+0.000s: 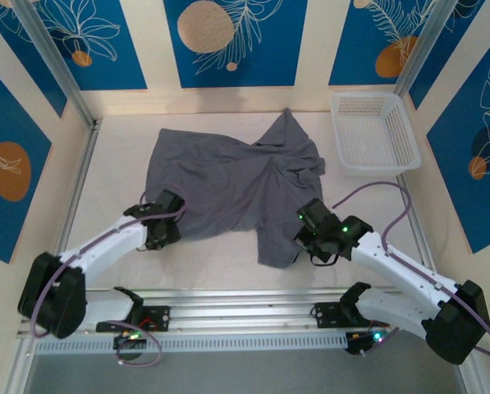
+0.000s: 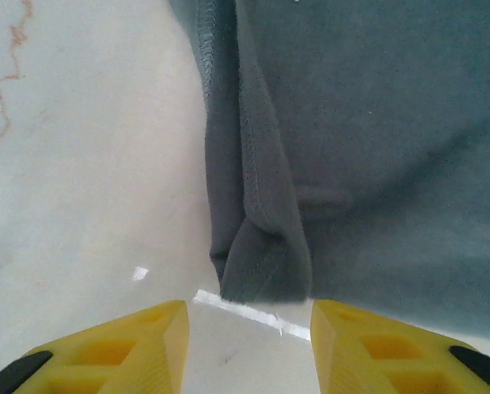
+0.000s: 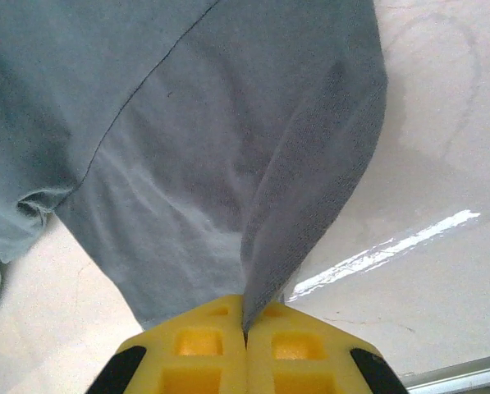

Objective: Fold the inside-out t-shirt

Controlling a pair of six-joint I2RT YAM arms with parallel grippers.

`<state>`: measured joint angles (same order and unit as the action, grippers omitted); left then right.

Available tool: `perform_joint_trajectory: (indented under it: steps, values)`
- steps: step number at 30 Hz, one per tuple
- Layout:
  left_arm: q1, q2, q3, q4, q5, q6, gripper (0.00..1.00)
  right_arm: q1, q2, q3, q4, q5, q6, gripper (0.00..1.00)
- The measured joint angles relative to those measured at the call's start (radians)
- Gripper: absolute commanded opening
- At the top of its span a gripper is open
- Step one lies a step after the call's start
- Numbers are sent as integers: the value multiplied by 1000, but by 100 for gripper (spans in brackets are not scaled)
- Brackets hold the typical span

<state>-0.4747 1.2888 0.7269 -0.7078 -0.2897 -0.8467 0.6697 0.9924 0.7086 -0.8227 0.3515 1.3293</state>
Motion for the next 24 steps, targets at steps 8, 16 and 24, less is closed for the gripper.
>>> perform_joint_trajectory:
  steps: [8, 16, 24]
  values:
    - [13, 166, 22, 77, -4, 51, 17, -3, -24, 0, -1, 0, -12, 0]
    - [45, 87, 96, 5, -69, 110, 0, -144, -39, 151, -140, 31, -57, 0]
    - [233, 133, 298, 35, -109, 211, 0, -445, 70, 353, -121, 31, -292, 0]
